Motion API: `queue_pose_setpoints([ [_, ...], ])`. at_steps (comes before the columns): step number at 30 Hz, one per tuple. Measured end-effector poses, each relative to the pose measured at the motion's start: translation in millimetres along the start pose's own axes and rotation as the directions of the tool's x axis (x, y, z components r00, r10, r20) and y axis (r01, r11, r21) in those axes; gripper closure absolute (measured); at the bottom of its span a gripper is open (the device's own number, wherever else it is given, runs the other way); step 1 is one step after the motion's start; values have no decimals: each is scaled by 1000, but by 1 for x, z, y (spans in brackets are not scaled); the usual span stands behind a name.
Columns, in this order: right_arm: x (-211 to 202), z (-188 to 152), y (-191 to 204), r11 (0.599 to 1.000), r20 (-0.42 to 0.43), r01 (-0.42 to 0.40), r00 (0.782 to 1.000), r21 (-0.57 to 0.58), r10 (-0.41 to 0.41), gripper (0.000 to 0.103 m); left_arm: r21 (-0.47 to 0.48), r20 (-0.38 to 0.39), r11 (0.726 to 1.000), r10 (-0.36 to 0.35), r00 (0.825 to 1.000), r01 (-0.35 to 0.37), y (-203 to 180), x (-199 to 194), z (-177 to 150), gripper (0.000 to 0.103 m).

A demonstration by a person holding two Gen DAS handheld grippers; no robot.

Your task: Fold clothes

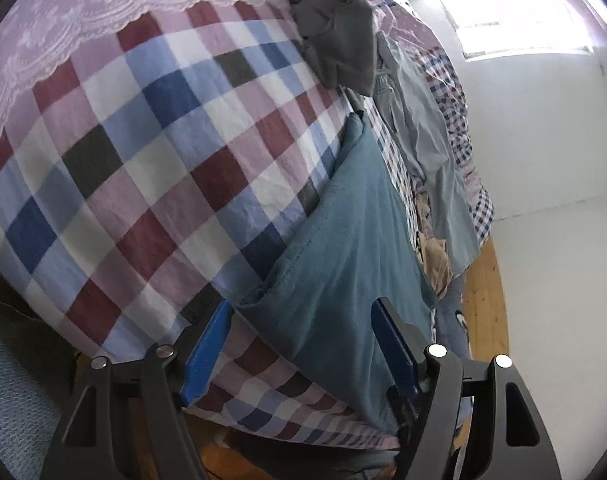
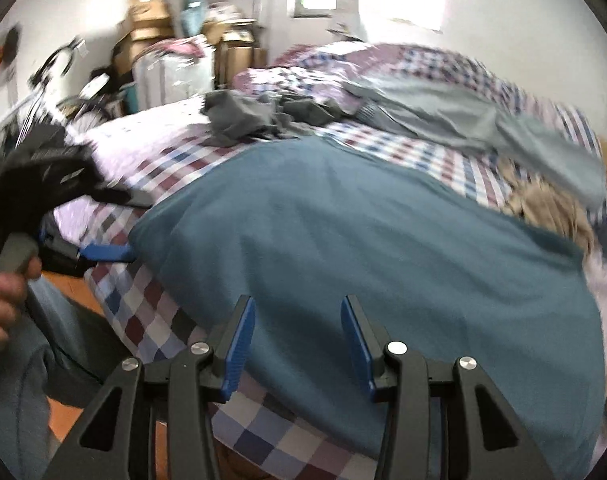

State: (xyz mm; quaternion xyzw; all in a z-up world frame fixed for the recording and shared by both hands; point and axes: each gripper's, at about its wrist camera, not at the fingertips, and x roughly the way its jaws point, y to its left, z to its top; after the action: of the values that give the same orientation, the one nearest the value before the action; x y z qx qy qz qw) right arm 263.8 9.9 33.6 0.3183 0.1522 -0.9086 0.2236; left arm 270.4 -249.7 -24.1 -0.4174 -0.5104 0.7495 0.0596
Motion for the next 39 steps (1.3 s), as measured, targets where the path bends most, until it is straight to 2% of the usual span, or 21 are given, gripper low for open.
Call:
queue_pose_setpoints([
  [1, 1, 1, 9, 999, 15, 6, 1000, -48, -6, 55, -7, 0, 1000, -6, 1000, 6, 1, 1, 1, 27],
  [5, 7, 2, 39, 982, 65, 32, 998, -188, -20, 44, -24, 4, 999, -24, 1000, 24, 3, 2, 4, 30],
  [7, 10, 2, 51, 970, 85, 45, 996, -240, -25, 41, -32, 11, 999, -28, 1000, 29, 4, 2, 6, 37],
  [9, 14, 1, 64, 953, 105, 61, 994, -295, -30, 38, -40, 18, 999, -33, 999, 34, 5, 1, 7, 55],
  [11, 19, 0, 75, 937, 115, 71, 993, -342, -33, 38, -48, 19, 998, -41, 999, 42, 6, 1, 8, 62],
  [13, 23, -2, 84, 920, 127, 86, 991, -383, -40, 37, -53, 17, 997, -50, 999, 51, 7, 1, 9, 64],
  [15, 26, -3, 91, 908, 136, 95, 990, -409, -42, 36, -54, 16, 997, -53, 998, 53, 7, 1, 9, 81],
  [17, 29, -3, 97, 897, 147, 104, 988, -430, -44, 35, -59, 14, 996, -59, 998, 59, 9, -1, 8, 84],
  [18, 31, -3, 99, 891, 153, 108, 987, -440, -44, 35, -59, 14, 995, -75, 997, 75, 9, -3, 8, 95],
  [25, 35, -3, 121, 837, 230, 167, 972, -521, -50, 34, -45, 18, 988, -149, 989, 149, 3, -11, 10, 98],
  [31, 51, -6, 141, 761, 288, 259, 952, -594, -100, 34, -46, 7, 978, -205, 979, 205, 2, -14, 12, 98],
  [36, 64, -2, 143, 737, 312, 311, 939, -600, -143, 35, -47, 8, 967, -249, 968, 250, 0, -16, 13, 99],
  [39, 72, 7, 136, 749, 303, 327, 937, -576, -176, 38, -42, 6, 964, -262, 965, 262, -3, -16, 14, 99],
])
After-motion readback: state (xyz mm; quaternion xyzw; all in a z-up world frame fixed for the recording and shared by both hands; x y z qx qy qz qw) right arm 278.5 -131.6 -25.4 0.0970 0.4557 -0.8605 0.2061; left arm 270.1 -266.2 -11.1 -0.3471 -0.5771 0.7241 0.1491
